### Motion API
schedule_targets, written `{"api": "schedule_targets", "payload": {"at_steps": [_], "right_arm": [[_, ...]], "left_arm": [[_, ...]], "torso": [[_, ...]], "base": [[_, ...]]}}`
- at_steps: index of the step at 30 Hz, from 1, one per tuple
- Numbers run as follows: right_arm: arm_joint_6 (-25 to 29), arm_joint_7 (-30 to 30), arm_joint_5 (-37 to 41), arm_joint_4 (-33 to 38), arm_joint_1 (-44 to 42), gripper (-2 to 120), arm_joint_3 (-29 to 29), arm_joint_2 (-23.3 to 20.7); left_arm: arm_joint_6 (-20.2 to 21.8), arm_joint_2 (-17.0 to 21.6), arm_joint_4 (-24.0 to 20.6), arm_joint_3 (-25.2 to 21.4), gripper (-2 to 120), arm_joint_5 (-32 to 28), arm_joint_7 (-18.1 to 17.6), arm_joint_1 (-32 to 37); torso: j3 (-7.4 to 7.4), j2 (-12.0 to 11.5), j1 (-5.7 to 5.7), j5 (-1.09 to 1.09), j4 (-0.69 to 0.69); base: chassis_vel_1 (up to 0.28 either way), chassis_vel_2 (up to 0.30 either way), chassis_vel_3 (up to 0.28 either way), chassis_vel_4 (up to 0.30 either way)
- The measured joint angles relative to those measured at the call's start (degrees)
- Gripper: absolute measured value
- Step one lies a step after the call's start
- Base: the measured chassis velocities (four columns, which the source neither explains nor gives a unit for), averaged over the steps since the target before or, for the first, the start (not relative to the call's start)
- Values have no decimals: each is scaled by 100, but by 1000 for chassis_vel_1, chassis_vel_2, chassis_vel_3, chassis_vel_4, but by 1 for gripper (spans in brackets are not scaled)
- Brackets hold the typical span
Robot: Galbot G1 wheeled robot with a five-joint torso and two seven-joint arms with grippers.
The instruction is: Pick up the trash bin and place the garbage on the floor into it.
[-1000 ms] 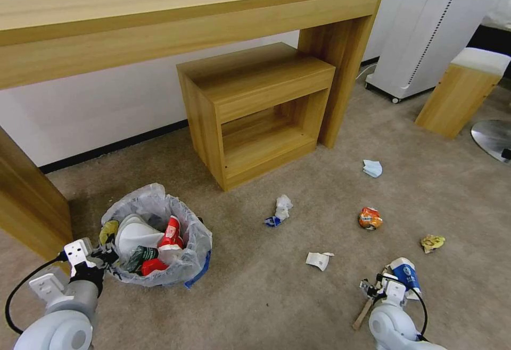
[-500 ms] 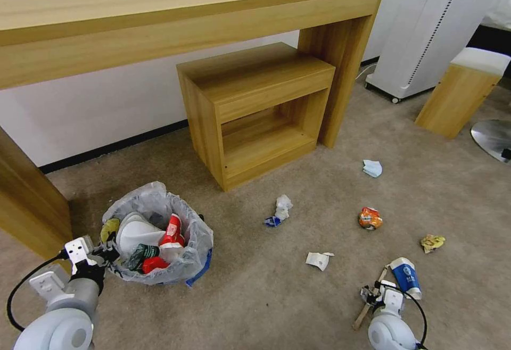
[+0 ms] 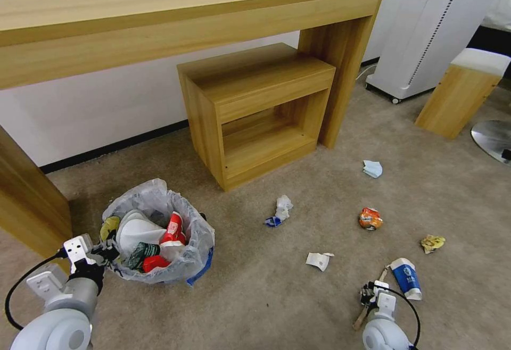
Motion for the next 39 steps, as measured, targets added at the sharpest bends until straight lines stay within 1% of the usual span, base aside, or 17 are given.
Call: {"api": "schedule_targets", "payload": {"at_steps": [2,5,10,12,14,15,17,19,21,24,29,31,32,35,36,37,39], "right_arm": [[35,-14,-49,-41,-10,30,15,-8],[88,-53,-116,-76,-28,29,20,-12],[150,-77,-197,-94,-74,27,37,-14],[185,-90,-202,-21,-114,19,63,-51],[198,-99,-200,30,-124,18,75,-74],[244,-132,-193,170,-139,17,113,-126],[304,-183,-187,309,-154,14,149,-178],[371,-250,-219,434,-161,9,168,-224],[415,-263,-256,440,-152,7,159,-226],[545,-314,-382,443,-140,0,137,-212],[603,-366,-441,511,-193,0,150,-234],[614,-370,-461,559,-274,9,190,-248],[614,-370,-461,559,-274,9,190,-248],[613,-337,-497,599,-382,23,250,-259],[613,-337,-497,599,-382,23,250,-259],[601,-318,-501,613,-408,28,265,-267],[574,-297,-505,627,-432,34,288,-280]], "left_arm": [[0,-4,0,4,3,-7,0,-3],[0,-5,0,7,3,-19,0,-5],[0,-4,0,8,3,-23,-3,-11],[0,-4,2,9,3,-22,-5,-19],[0,-4,6,10,3,-22,-6,-21],[0,-5,16,13,3,-22,-6,-27],[0,-11,29,14,3,-21,-5,-34],[0,-34,43,27,3,-10,-7,-43],[0,-46,43,37,3,-7,-6,-45],[-2,-55,43,43,3,-1,-6,-48],[-8,-47,42,32,3,1,-5,-35],[-12,-45,42,30,3,3,-2,-22],[-12,-45,42,30,3,3,-2,-22],[-14,-29,56,29,3,5,-2,-42],[-14,-29,56,29,3,5,-2,-42],[-14,-25,61,29,3,5,-2,-48],[-14,-23,68,31,3,5,-2,-51]], "torso": [[0,0,0,-1,-4],[1,0,0,-2,-5],[0,0,0,-3,-5],[1,0,0,0,-7],[1,0,0,0,-9],[1,-1,0,-3,-9],[1,0,0,-4,-6],[1,0,0,-3,-4],[1,0,0,-4,-4],[1,0,0,-2,-5],[1,0,0,-2,-4],[1,0,0,-2,-4],[1,0,0,-2,-4],[0,0,0,-2,-4],[0,0,0,-2,-4],[0,0,0,-2,-5],[0,0,0,-2,-5]], "base": [[0,0,0,0],[0,0,0,0],[0,0,0,0],[0,0,0,0],[0,0,0,0],[0,0,0,0],[0,0,0,0],[0,0,0,0],[0,0,0,0],[0,0,0,0],[0,0,0,0],[0,0,0,0],[0,0,0,0],[0,0,0,0],[0,0,0,0],[0,0,0,0],[0,0,0,0]]}}
